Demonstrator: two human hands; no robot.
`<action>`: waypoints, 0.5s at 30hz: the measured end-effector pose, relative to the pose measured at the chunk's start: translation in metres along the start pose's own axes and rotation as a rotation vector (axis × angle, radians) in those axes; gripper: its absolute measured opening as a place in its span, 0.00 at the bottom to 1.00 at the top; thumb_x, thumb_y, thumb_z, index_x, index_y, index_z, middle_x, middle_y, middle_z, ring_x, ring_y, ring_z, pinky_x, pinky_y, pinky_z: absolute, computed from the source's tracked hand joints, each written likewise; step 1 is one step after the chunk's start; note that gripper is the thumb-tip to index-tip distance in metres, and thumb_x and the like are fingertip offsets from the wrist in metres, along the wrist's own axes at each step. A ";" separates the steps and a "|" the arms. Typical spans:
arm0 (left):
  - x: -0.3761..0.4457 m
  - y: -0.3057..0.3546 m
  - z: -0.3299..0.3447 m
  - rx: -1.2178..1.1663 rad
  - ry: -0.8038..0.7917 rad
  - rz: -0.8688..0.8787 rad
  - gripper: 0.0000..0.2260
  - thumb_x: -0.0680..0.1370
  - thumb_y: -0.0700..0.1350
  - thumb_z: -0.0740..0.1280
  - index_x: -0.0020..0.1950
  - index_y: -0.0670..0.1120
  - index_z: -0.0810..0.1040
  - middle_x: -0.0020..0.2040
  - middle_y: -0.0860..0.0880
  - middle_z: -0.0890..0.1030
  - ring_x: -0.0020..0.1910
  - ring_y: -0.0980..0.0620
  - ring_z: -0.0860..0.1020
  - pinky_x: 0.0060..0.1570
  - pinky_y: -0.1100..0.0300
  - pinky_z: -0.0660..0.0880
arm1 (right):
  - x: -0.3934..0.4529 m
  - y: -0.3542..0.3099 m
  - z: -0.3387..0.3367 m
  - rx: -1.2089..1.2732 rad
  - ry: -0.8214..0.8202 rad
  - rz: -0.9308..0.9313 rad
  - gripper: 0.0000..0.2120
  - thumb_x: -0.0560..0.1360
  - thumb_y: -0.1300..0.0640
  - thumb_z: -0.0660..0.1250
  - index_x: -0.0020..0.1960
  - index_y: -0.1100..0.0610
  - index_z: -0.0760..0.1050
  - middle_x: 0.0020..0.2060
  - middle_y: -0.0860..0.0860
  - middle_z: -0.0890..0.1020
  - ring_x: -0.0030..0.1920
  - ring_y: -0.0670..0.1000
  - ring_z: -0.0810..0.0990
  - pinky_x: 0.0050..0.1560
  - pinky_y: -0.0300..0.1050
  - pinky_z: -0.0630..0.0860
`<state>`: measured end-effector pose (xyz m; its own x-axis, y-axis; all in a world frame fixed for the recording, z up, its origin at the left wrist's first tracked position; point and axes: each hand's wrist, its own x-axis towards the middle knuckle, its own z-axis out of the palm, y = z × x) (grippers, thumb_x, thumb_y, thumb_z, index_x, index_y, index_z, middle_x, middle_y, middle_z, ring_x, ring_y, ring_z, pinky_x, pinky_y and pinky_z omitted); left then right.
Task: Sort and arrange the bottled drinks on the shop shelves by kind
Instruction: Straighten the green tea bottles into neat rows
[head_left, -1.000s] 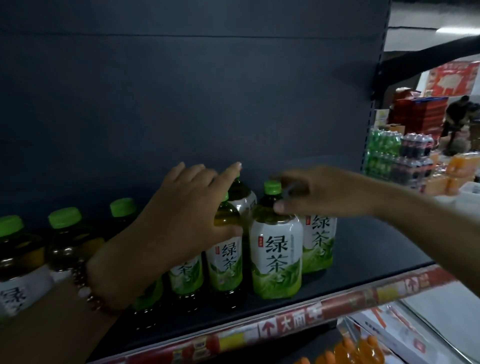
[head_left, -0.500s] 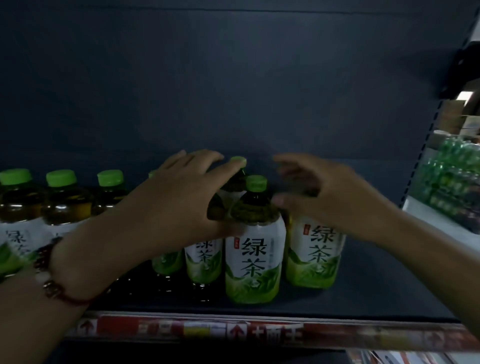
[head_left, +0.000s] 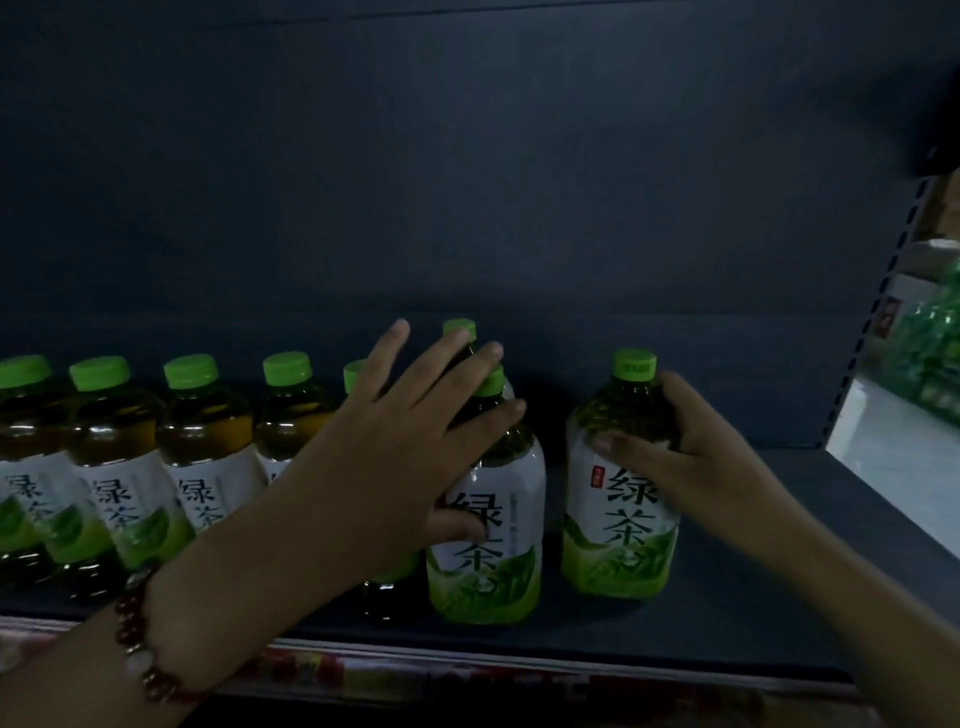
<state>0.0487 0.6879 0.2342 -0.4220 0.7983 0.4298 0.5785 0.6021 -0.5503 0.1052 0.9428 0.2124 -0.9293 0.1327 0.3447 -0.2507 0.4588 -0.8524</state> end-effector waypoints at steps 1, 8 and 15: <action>0.001 -0.001 0.000 0.010 0.011 0.003 0.44 0.63 0.70 0.70 0.74 0.49 0.70 0.77 0.39 0.63 0.76 0.38 0.60 0.70 0.32 0.58 | 0.000 0.001 0.001 0.031 0.006 -0.003 0.16 0.70 0.50 0.73 0.55 0.45 0.73 0.44 0.46 0.84 0.45 0.44 0.84 0.47 0.52 0.82; -0.002 0.006 0.001 0.014 0.000 -0.009 0.43 0.64 0.67 0.69 0.75 0.47 0.68 0.78 0.39 0.61 0.76 0.39 0.61 0.70 0.34 0.59 | -0.011 -0.001 0.008 0.080 -0.019 -0.044 0.16 0.71 0.52 0.73 0.56 0.47 0.73 0.44 0.45 0.83 0.44 0.43 0.83 0.43 0.42 0.80; -0.001 0.008 -0.004 0.045 -0.020 -0.021 0.43 0.63 0.66 0.71 0.73 0.46 0.71 0.76 0.37 0.64 0.73 0.39 0.66 0.69 0.34 0.61 | -0.023 -0.005 0.025 0.084 0.045 -0.132 0.11 0.72 0.51 0.72 0.52 0.44 0.73 0.42 0.44 0.82 0.41 0.42 0.81 0.38 0.34 0.76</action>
<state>0.0567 0.6914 0.2324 -0.4477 0.7854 0.4274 0.5378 0.6184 -0.5731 0.1209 0.9154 0.1991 -0.8744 0.1160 0.4711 -0.3930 0.4001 -0.8279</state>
